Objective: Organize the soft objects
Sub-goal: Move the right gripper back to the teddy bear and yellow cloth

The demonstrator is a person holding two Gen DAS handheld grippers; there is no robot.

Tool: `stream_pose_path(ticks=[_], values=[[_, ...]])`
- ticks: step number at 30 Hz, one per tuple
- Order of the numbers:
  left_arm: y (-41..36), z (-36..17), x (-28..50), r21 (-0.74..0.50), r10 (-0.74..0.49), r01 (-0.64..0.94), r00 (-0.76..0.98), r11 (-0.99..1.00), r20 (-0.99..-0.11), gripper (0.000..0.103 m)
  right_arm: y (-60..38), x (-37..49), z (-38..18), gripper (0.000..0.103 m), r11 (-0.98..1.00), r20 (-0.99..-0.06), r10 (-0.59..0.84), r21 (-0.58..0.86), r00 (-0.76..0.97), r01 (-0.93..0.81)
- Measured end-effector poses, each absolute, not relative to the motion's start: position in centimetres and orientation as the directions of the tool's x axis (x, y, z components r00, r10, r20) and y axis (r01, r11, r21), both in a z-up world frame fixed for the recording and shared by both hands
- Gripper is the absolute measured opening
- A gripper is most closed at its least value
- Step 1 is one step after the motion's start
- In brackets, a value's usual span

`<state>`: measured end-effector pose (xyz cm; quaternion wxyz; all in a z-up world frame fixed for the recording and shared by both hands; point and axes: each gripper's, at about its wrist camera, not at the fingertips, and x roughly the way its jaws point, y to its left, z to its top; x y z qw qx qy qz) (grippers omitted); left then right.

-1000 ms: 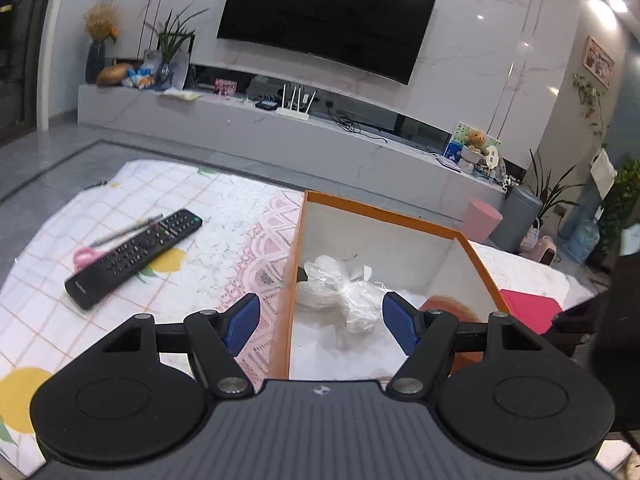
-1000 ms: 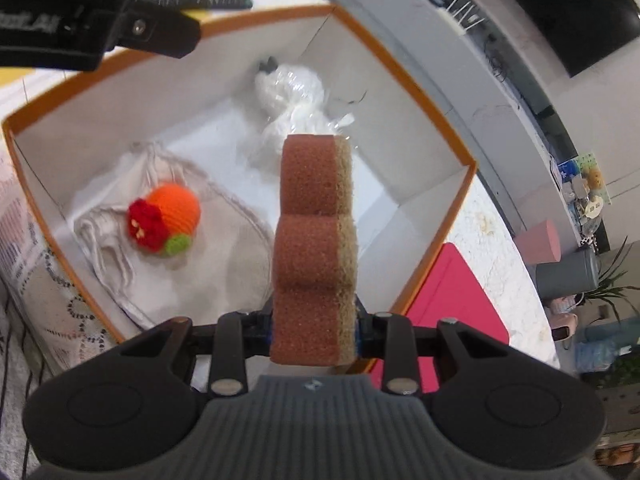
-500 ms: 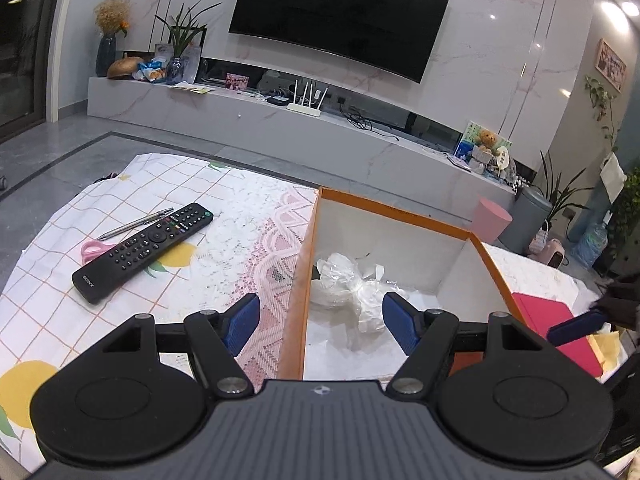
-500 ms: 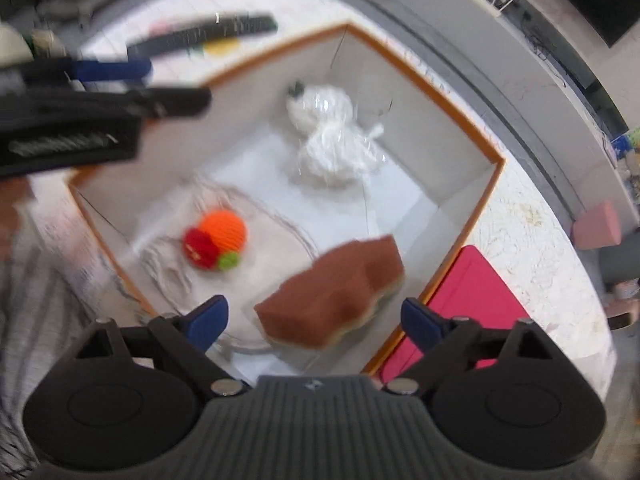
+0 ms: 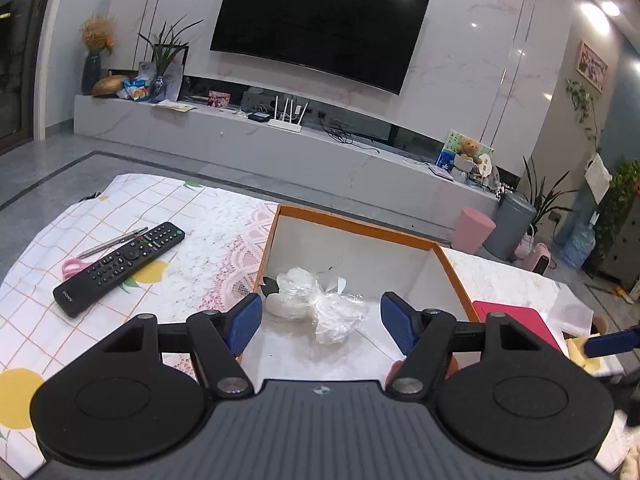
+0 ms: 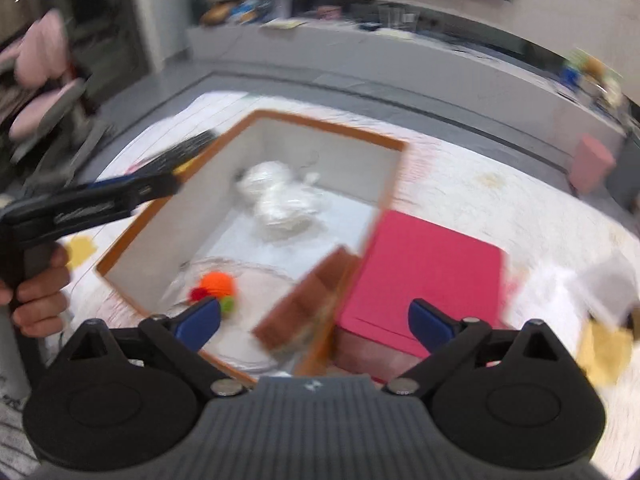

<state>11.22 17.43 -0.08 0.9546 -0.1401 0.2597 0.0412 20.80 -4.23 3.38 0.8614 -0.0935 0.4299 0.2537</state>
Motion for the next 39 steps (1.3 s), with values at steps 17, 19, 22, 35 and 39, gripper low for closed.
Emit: stream_pose_path(ticks=[17, 19, 22, 35, 39], values=[[14.3, 0.8, 11.6, -0.211, -0.018, -0.106, 0.858, 0.972, -0.513, 0.080, -17.2, 22.1, 4.7, 0.098, 0.981, -0.660, 0.180, 0.063, 0.729, -0.185], [13.4, 1.0, 11.6, -0.165, 0.015, -0.117, 0.856, 0.979, -0.516, 0.080, -18.3, 22.5, 4.9, 0.098, 0.984, -0.654, 0.167, 0.061, 0.738, -0.169], [12.5, 1.3, 11.2, -0.140, 0.031, -0.120, 0.857, 0.983, -0.515, 0.080, -19.4, 22.4, 5.2, 0.098, 0.991, -0.623, 0.120, 0.025, 0.773, -0.134], [5.0, 3.6, 11.4, -0.083, 0.005, -0.057, 0.854, 0.995, -0.521, 0.080, -24.4, 20.0, 3.4, 0.099, 0.980, -0.598, 0.180, 0.039, 0.781, -0.196], [1.6, 3.0, 11.8, -0.037, -0.011, -0.011, 0.850, 0.999, -0.527, 0.080, -26.9, 20.1, 2.4, 0.099, 0.989, -0.616, 0.147, 0.068, 0.774, -0.134]])
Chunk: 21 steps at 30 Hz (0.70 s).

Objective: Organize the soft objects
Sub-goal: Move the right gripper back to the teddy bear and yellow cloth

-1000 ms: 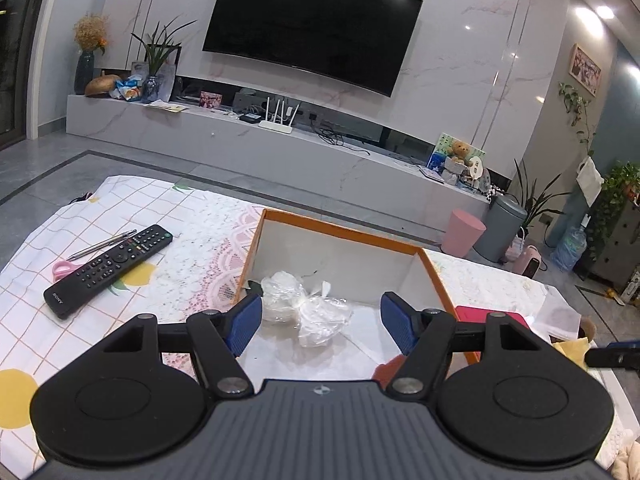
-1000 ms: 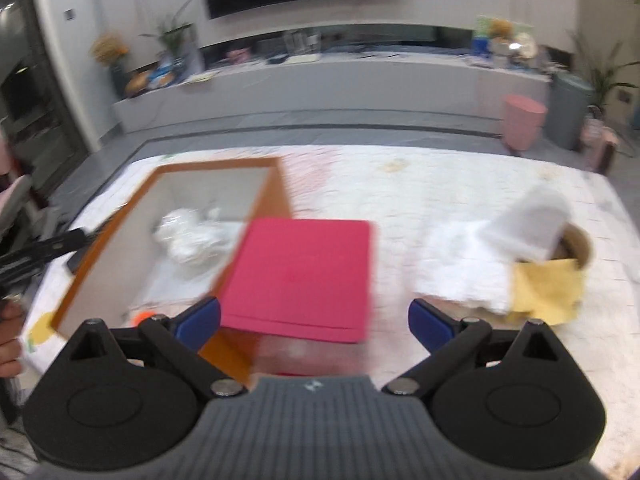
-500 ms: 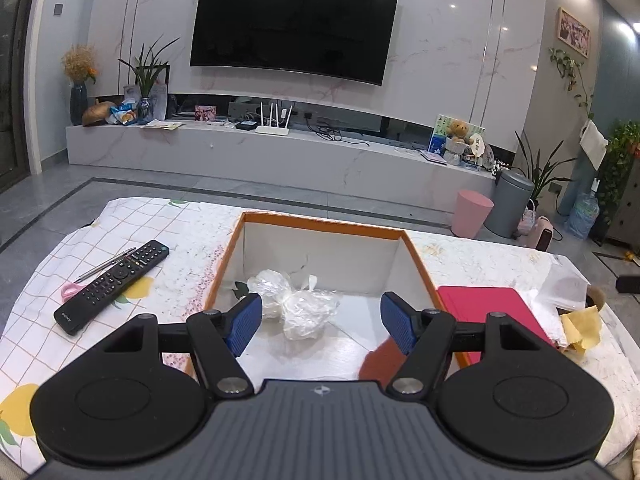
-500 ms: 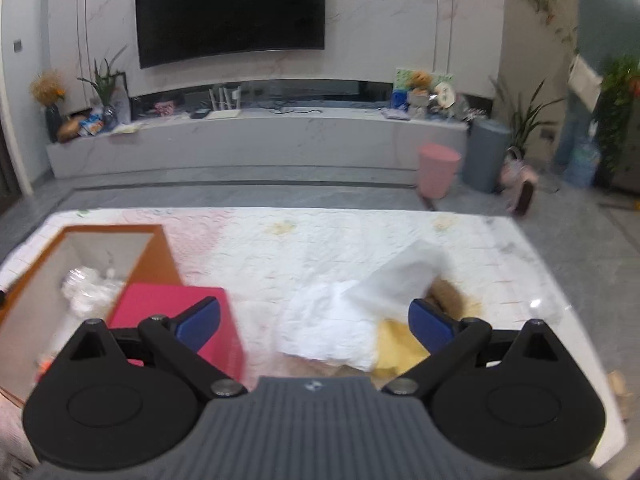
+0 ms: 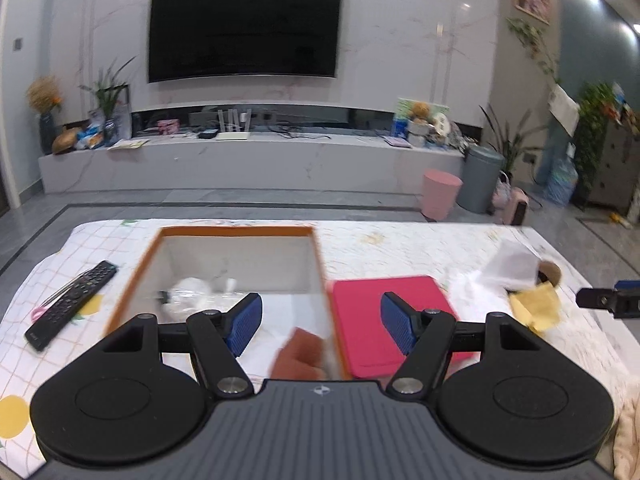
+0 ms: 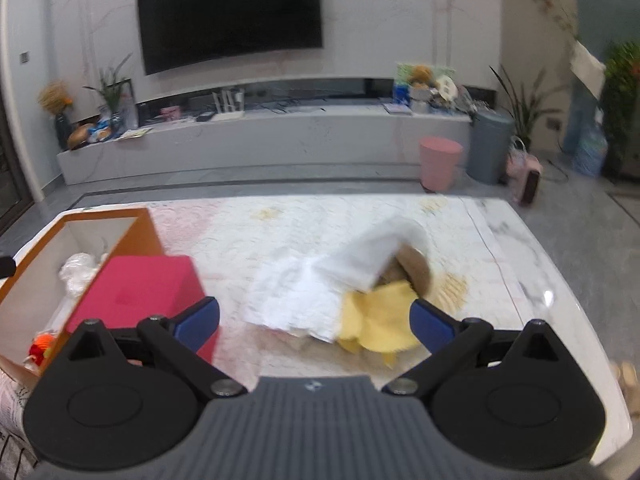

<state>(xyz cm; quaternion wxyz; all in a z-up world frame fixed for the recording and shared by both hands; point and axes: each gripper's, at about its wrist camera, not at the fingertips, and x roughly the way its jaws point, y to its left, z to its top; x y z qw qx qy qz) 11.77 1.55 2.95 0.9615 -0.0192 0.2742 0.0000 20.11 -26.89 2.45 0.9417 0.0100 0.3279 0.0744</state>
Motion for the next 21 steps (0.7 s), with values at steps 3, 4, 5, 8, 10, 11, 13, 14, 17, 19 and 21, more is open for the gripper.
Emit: stream_pose_path(ticks=[3, 4, 5, 8, 10, 11, 13, 14, 17, 19, 21], values=[[-1.2, 2.1, 11.7, 0.045, 0.029, -0.007, 0.860, 0.999, -0.510, 0.080, -29.0, 19.9, 1.9, 0.099, 0.995, -0.635, 0.096, 0.066, 0.767, -0.070], [-2.3, 1.8, 11.7, 0.067, 0.033, 0.002, 0.862, 0.998, -0.506, 0.080, -29.7, 19.8, 1.8, 0.099, 0.997, -0.637, 0.073, 0.061, 0.767, -0.044], [-3.1, 1.5, 11.8, 0.085, 0.030, 0.014, 0.863, 0.996, -0.504, 0.080, -30.5, 19.6, 1.6, 0.100, 0.998, -0.640, 0.059, 0.060, 0.766, -0.027], [-5.6, 0.6, 12.1, 0.112, 0.006, 0.058, 0.865, 0.992, -0.501, 0.080, -32.5, 19.6, 0.7, 0.100, 0.997, -0.652, 0.046, 0.073, 0.756, 0.002], [-7.0, 0.1, 12.3, 0.112, -0.015, 0.083, 0.862, 0.990, -0.506, 0.080, -33.8, 20.1, -0.5, 0.100, 0.996, -0.676, 0.037, 0.086, 0.736, 0.029], [-7.6, -0.2, 12.3, 0.104, -0.031, 0.097, 0.860, 0.990, -0.509, 0.080, -34.3, 20.5, -1.2, 0.100, 0.995, -0.688, 0.022, 0.086, 0.725, 0.051], [-8.6, -0.8, 12.3, 0.077, -0.070, 0.126, 0.857, 0.989, -0.511, 0.080, -35.0, 21.5, -2.4, 0.100, 0.991, -0.699, 0.005, 0.100, 0.715, 0.091], [-9.0, -1.2, 12.2, 0.065, -0.091, 0.143, 0.857, 0.988, -0.508, 0.080, -35.3, 22.1, -3.0, 0.100, 0.987, -0.701, 0.012, 0.122, 0.713, 0.104], [-10.3, -2.1, 12.0, 0.070, -0.135, 0.196, 0.854, 0.978, -0.502, 0.080, -35.7, 24.3, -4.6, 0.100, 0.967, -0.695, 0.074, 0.225, 0.716, 0.118], [-10.9, -2.6, 11.7, 0.093, -0.147, 0.222, 0.854, 0.971, -0.498, 0.080, -35.2, 25.8, -5.4, 0.100, 0.952, -0.695, 0.086, 0.268, 0.714, 0.146], [-11.2, -2.9, 11.4, 0.110, -0.162, 0.248, 0.851, 0.963, -0.499, 0.080, -34.6, 27.1, -6.4, 0.100, 0.946, -0.712, 0.055, 0.260, 0.700, 0.191]])
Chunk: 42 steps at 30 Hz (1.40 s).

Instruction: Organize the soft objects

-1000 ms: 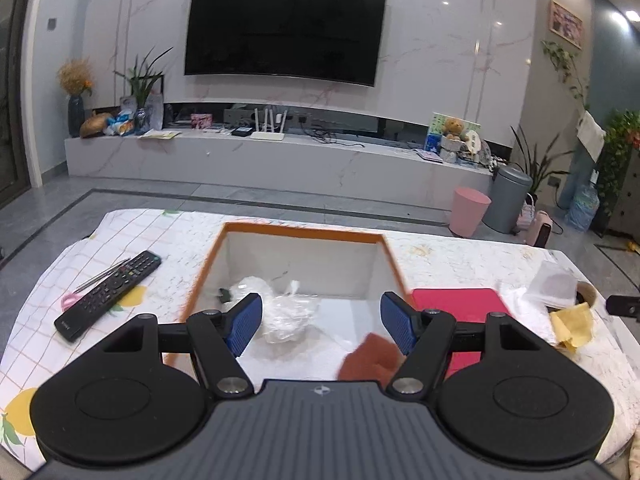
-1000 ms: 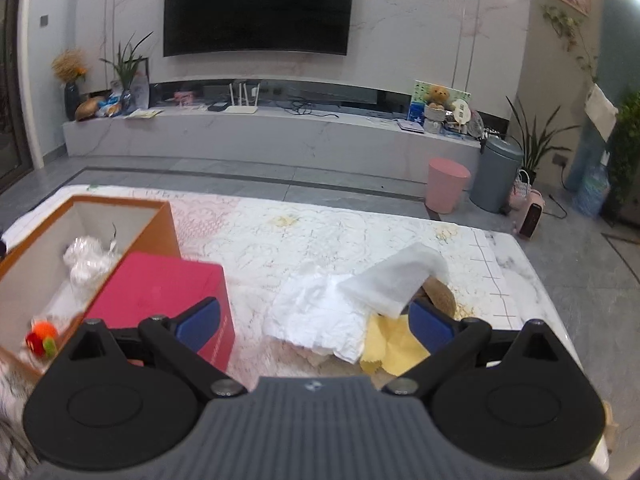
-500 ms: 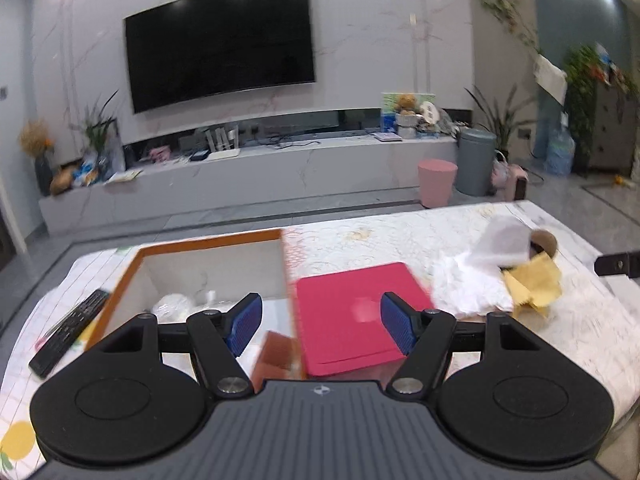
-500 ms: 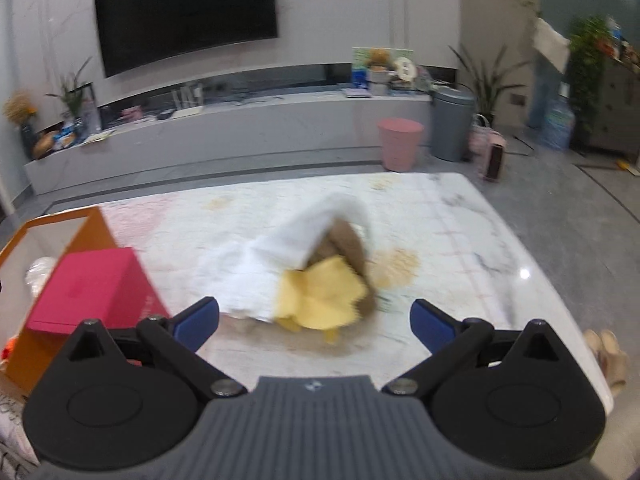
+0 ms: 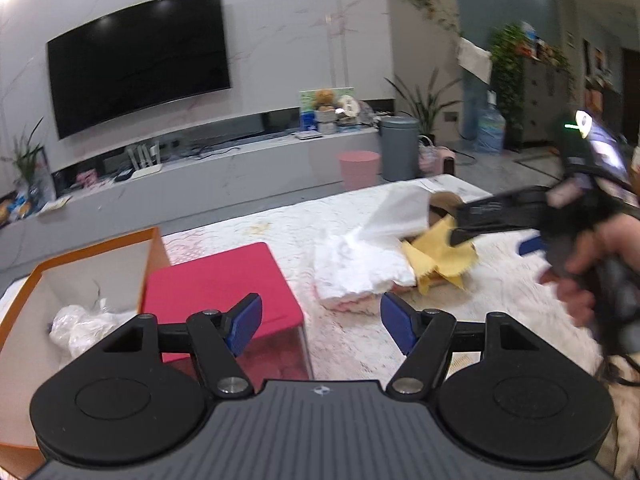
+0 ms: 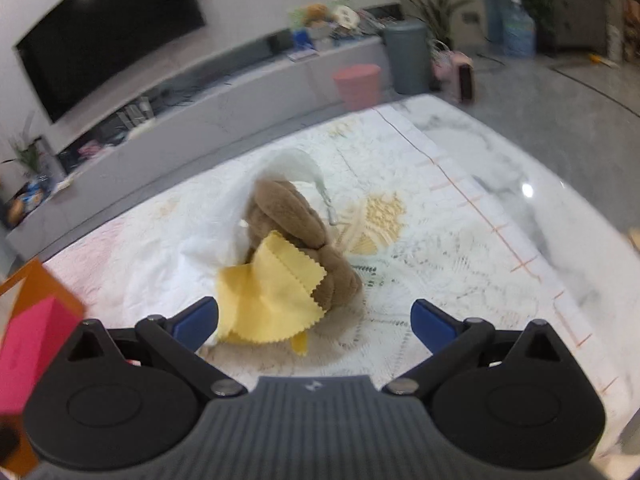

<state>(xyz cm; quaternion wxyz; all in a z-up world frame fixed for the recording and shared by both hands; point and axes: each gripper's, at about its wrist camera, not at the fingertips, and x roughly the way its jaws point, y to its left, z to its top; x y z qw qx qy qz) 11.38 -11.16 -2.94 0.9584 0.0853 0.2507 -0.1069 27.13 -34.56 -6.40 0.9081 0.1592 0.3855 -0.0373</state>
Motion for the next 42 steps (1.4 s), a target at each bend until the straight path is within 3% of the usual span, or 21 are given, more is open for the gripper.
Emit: stream_pose_path(ticks=[8, 14, 16, 19, 21, 24, 28, 30, 34, 42], values=[[-9.8, -2.3, 10.4, 0.056, -0.183, 0.239, 0.857, 0.969, -0.482, 0.080, -31.9, 29.5, -9.3, 0.100, 0.949, -0.718, 0.058, 0.254, 0.694, 0.184], [-7.5, -2.0, 10.3, 0.037, -0.145, 0.187, 0.857, 0.982, -0.495, 0.080, -29.4, 30.8, -10.5, 0.100, 0.988, -0.684, -0.008, 0.107, 0.729, 0.112], [-6.6, -2.1, 10.3, 0.025, -0.132, 0.166, 0.855, 0.986, -0.501, 0.080, -29.0, 31.3, -11.0, 0.093, 0.992, -0.677, -0.016, 0.081, 0.736, 0.096], [-5.3, -2.2, 10.3, 0.017, -0.109, 0.136, 0.854, 0.991, -0.509, 0.080, -29.4, 31.3, -11.0, 0.072, 0.989, -0.664, -0.042, 0.079, 0.746, 0.126], [-4.7, -2.1, 10.2, 0.001, -0.107, 0.126, 0.850, 0.992, -0.517, 0.080, -29.7, 31.2, -10.3, 0.040, 0.988, -0.659, -0.072, 0.053, 0.748, 0.142], [-4.1, -1.7, 9.9, -0.028, -0.115, 0.117, 0.851, 0.993, -0.513, 0.080, -30.1, 30.8, -9.2, 0.030, 0.990, -0.663, -0.086, 0.024, 0.744, 0.136], [-3.8, -1.1, 8.9, -0.009, -0.088, 0.095, 0.874, 0.995, -0.479, 0.080, -30.4, 30.0, -8.1, 0.027, 0.993, -0.688, -0.054, 0.041, 0.724, 0.113], [-3.7, -0.9, 8.3, 0.006, -0.078, 0.092, 0.882, 0.996, -0.464, 0.080, -29.5, 29.1, -7.4, 0.014, 0.998, -0.701, -0.057, -0.016, 0.711, 0.064], [-3.7, -0.5, 7.7, -0.004, -0.065, 0.072, 0.875, 0.997, -0.479, 0.080, -27.5, 26.6, -5.6, 0.009, 0.993, -0.713, -0.078, -0.119, 0.697, -0.011], [-3.9, -0.7, 6.5, -0.016, -0.048, 0.046, 0.861, 0.999, -0.506, 0.080, -25.7, 24.8, -6.3, 0.000, 0.983, -0.810, 0.090, -0.022, 0.579, -0.185]])
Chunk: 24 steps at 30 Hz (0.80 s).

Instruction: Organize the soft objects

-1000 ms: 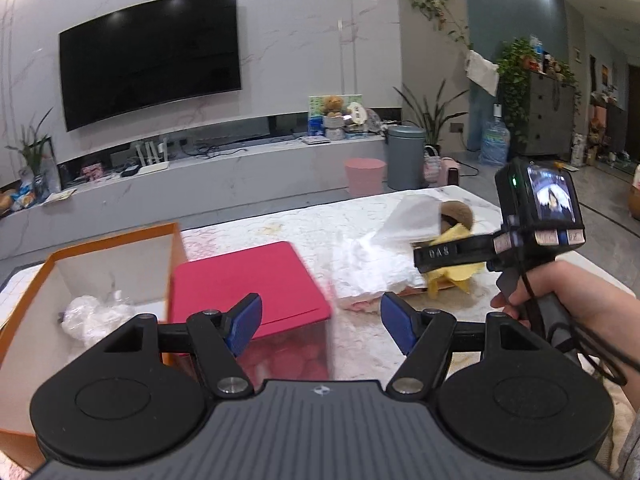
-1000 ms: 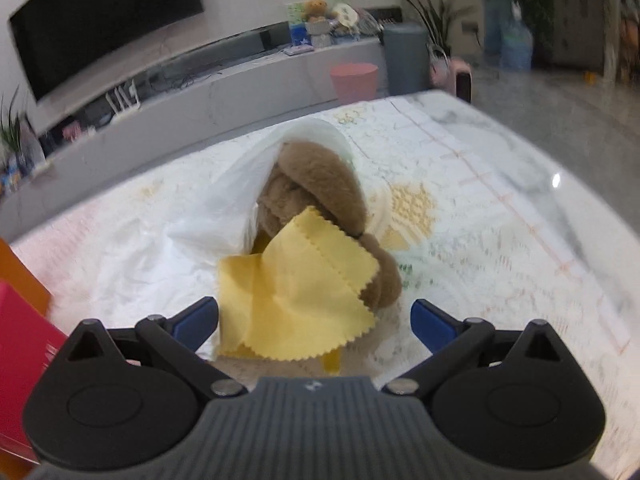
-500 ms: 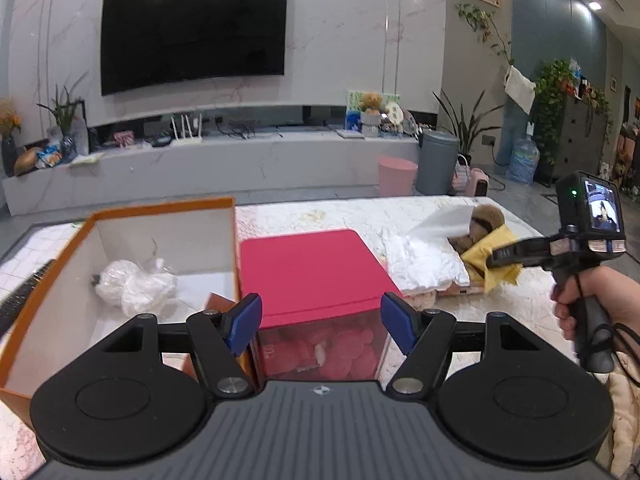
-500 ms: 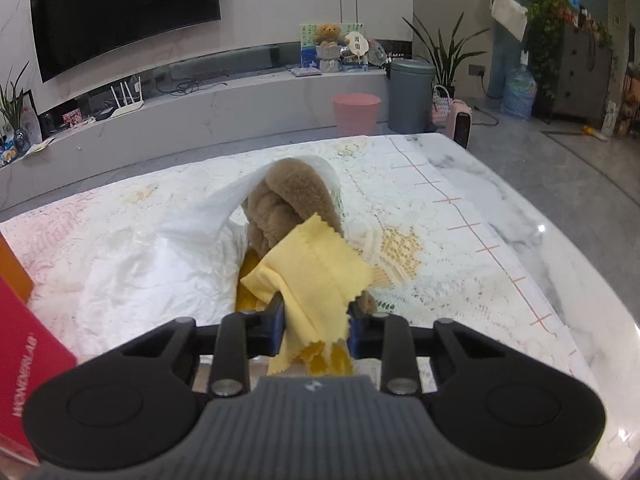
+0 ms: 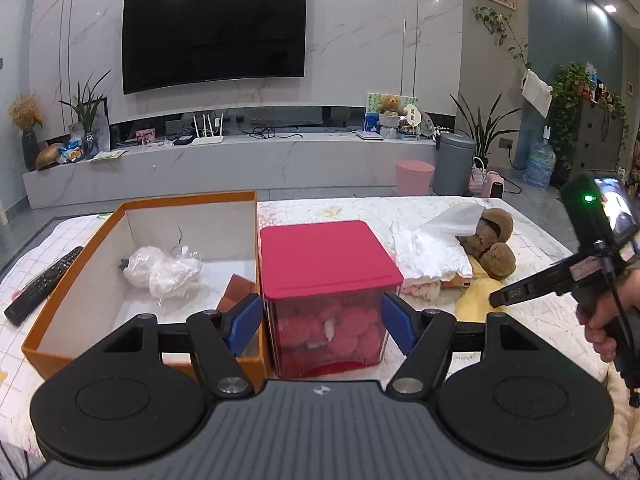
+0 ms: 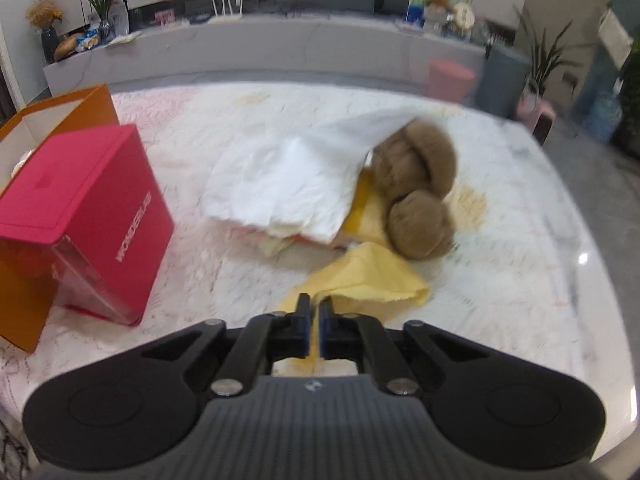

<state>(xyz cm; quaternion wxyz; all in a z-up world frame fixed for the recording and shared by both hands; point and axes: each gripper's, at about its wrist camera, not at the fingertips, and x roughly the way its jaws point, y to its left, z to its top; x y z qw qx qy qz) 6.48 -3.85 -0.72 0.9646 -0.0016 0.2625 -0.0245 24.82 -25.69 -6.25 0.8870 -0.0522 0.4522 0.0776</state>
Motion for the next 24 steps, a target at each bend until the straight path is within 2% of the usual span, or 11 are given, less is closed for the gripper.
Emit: stream_pose_path(ticks=[7, 10, 11, 13, 14, 15, 16, 20, 24], values=[[-4.0, -1.4, 6.0, 0.010, -0.016, 0.025, 0.846, 1.000, -0.533, 0.080, -25.0, 24.9, -6.1, 0.000, 0.974, -0.807, 0.116, -0.022, 0.579, -0.226], [-4.2, -1.5, 5.7, -0.010, -0.055, 0.058, 0.849, 0.998, -0.526, 0.080, -25.6, 24.9, -5.6, 0.003, 0.977, -0.801, 0.107, -0.025, 0.589, -0.212], [-4.4, -1.5, 5.6, -0.008, -0.073, 0.080, 0.851, 0.997, -0.520, 0.080, -25.8, 24.9, -5.5, 0.007, 0.979, -0.801, 0.097, -0.030, 0.591, -0.202], [-5.1, -1.6, 5.6, 0.008, -0.089, 0.108, 0.854, 0.994, -0.513, 0.080, -26.6, 25.1, -5.4, 0.035, 0.985, -0.798, 0.079, -0.030, 0.597, -0.171], [-5.4, -1.8, 5.7, 0.020, -0.082, 0.107, 0.853, 0.994, -0.515, 0.080, -27.2, 25.3, -5.3, 0.058, 0.990, -0.792, 0.070, -0.021, 0.607, -0.142], [-5.7, -2.0, 5.9, 0.029, -0.070, 0.100, 0.852, 0.995, -0.519, 0.080, -28.0, 25.5, -5.3, 0.076, 0.995, -0.788, 0.059, -0.002, 0.613, -0.099], [-6.0, -2.3, 6.1, 0.032, -0.064, 0.095, 0.849, 0.995, -0.525, 0.080, -28.8, 25.9, -5.5, 0.081, 0.998, -0.792, 0.050, 0.023, 0.609, -0.052], [-6.6, -3.3, 6.8, 0.009, -0.073, 0.095, 0.821, 0.995, -0.567, 0.080, -30.7, 27.6, -6.9, 0.081, 0.992, -0.813, 0.088, 0.124, 0.575, 0.024], [-7.6, -3.6, 6.7, 0.047, -0.064, 0.110, 0.816, 0.993, -0.574, 0.080, -30.0, 29.5, -9.2, 0.082, 0.995, -0.855, 0.067, 0.095, 0.514, 0.028]])
